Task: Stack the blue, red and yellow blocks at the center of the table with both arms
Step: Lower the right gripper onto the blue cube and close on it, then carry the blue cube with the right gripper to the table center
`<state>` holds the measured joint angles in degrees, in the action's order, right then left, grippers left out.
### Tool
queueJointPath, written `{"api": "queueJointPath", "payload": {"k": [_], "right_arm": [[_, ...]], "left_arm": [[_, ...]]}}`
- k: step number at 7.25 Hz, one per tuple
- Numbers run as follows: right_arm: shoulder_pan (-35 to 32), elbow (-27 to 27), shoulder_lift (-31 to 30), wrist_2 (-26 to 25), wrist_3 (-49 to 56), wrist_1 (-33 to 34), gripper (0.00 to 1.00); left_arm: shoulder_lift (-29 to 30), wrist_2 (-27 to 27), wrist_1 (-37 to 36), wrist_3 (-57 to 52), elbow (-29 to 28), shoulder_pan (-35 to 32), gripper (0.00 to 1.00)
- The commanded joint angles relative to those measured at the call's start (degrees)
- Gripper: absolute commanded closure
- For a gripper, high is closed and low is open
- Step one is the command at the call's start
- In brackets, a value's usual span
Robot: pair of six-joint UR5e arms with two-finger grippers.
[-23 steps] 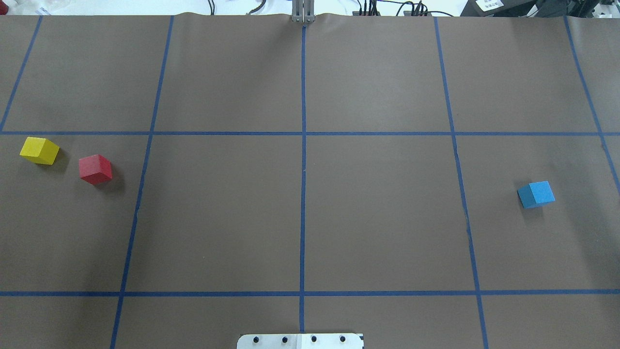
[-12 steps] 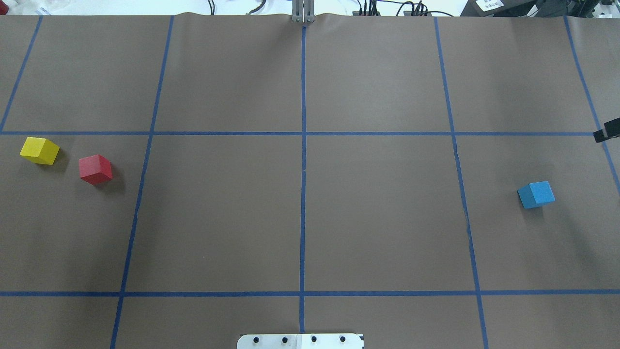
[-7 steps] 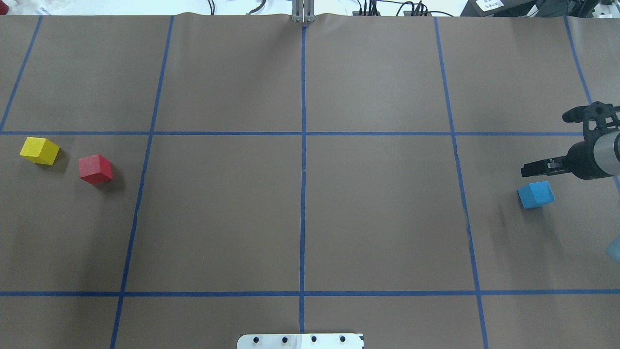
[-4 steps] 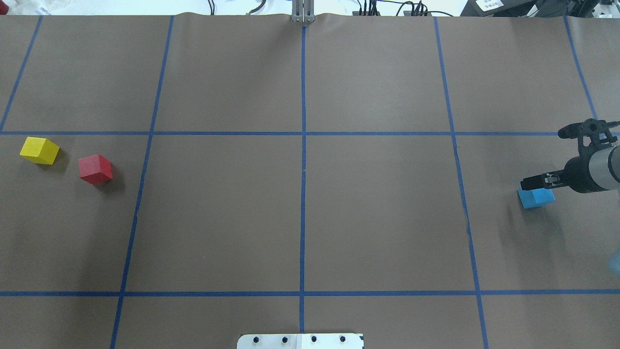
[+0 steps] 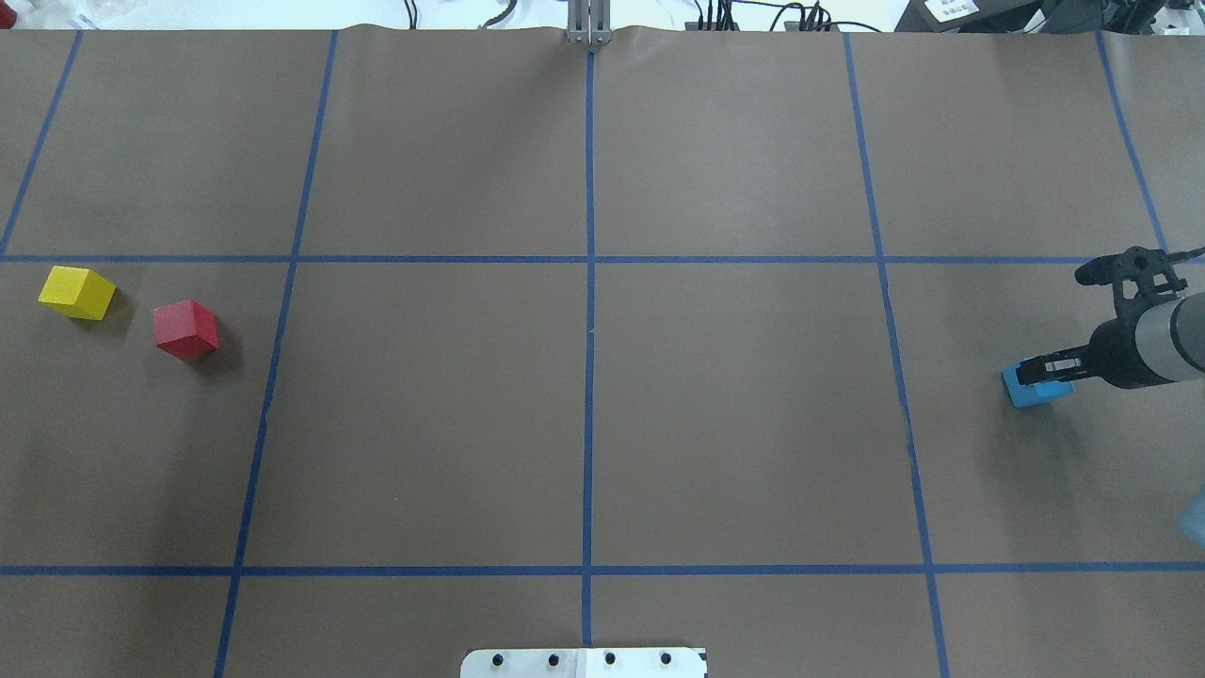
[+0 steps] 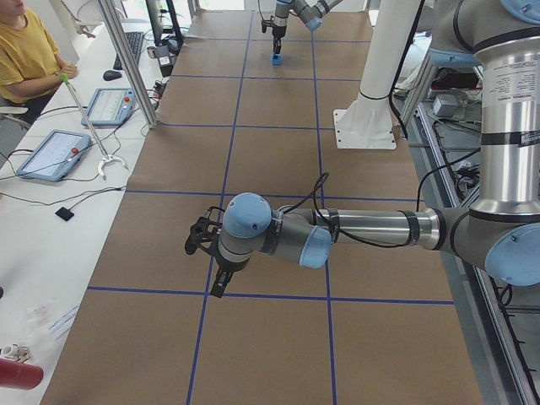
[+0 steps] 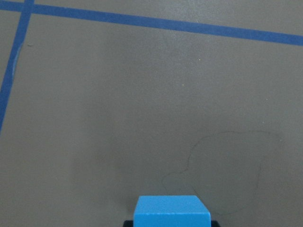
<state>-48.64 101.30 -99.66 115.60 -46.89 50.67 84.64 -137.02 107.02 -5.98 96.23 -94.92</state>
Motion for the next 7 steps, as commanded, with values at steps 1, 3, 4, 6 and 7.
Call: {"api": "queueJointPath", "payload": {"k": [1, 3, 4, 6, 7], "right_arm": [[-0.93, 4.84, 6.44, 1.54, 0.04, 10.58, 1.00], [-0.15, 5.84, 23.72, 1.29, -3.18, 29.39, 1.00], [4.12, 5.15, 33.29, 0.16, -8.95, 38.79, 1.00], [12.30, -4.64, 48.17, -6.60, -20.72, 41.88, 1.00], [14.42, -11.14, 54.59, -7.66, -22.96, 41.70, 1.00]], "left_arm": [[0.00, 0.00, -0.06, 0.00, 0.01, 0.00, 0.00], [0.00, -0.09, 0.03, 0.09, 0.01, 0.00, 0.00], [0.00, -0.09, -0.06, 0.09, 0.01, 0.09, 0.00], [0.00, -0.09, -0.06, 0.09, -0.08, 0.53, 0.00], [0.00, 0.00, -0.06, 0.09, -0.08, 0.79, 0.00]]}}
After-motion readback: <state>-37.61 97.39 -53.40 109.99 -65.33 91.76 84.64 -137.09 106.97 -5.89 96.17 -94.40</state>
